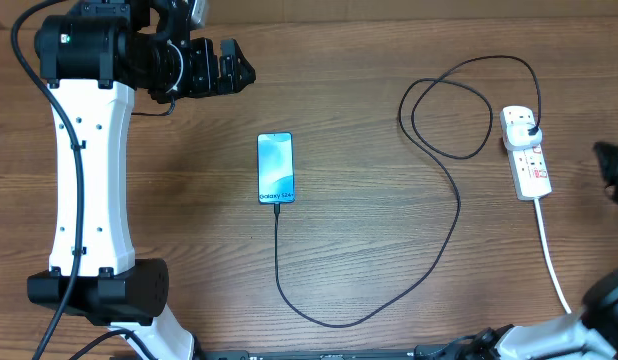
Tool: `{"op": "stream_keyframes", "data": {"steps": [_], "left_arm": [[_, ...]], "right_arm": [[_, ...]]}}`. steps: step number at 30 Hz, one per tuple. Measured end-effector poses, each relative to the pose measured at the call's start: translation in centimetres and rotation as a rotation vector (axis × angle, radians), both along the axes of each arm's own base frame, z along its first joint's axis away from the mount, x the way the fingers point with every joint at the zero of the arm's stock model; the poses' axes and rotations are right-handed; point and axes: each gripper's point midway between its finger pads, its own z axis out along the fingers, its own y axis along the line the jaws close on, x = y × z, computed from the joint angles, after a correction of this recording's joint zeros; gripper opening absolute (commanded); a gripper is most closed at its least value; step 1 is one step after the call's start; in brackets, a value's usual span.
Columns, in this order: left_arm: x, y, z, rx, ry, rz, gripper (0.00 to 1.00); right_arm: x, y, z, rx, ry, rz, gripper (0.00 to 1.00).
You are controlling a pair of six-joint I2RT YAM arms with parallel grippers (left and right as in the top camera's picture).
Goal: Plug charger to phone and switch on socket
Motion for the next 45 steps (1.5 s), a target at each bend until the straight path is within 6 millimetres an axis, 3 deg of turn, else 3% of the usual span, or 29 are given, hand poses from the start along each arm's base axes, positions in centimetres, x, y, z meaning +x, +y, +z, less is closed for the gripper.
{"op": "stream_keyframes", "data": {"steps": [4,7,13,16,20,21,23,24,26,35,45], "left_arm": [[0.0,0.0,0.0,0.000,0.000,0.000,1.00],[0.0,0.0,0.0,0.000,0.000,0.000,1.00],[0.0,0.0,0.0,0.000,0.000,0.000,1.00],[0.0,0.0,0.0,0.000,0.000,0.000,0.99],[0.0,0.0,0.0,0.000,0.001,0.000,1.00],[0.0,0.0,0.0,0.000,0.000,0.000,1.00],[0.0,0.0,0.0,0.000,0.000,0.000,1.00],[0.0,0.0,0.0,0.000,0.001,0.000,1.00],[0.0,0.0,0.0,0.000,0.000,0.000,1.00],[0.0,0.0,0.0,0.000,0.000,0.000,0.99],[0.0,0.1,-0.1,0.007,0.000,0.004,0.99]], "right_arm": [[-0.3,3.1,6.4,-0.100,-0.091,0.063,0.04],[-0.7,7.0,10.2,-0.168,-0.133,0.139,0.04],[-2.1,15.8,15.3,-0.302,-0.136,0.309,0.04],[-3.7,21.0,17.8,-0.406,-0.144,0.434,0.04],[-6.6,26.7,19.6,-0.542,-0.170,0.588,0.04],[-7.3,27.7,19.8,-0.571,-0.177,0.618,0.07],[-8.6,29.4,20.0,-0.617,-0.188,0.666,0.25],[-9.2,30.1,20.1,-0.641,-0.196,0.690,0.47],[-10.1,31.0,20.3,-0.673,-0.203,0.714,1.00],[-12.3,31.0,18.2,-0.695,-0.089,0.753,1.00],[-12.3,30.3,17.4,-0.710,-0.035,0.738,1.00]]}}
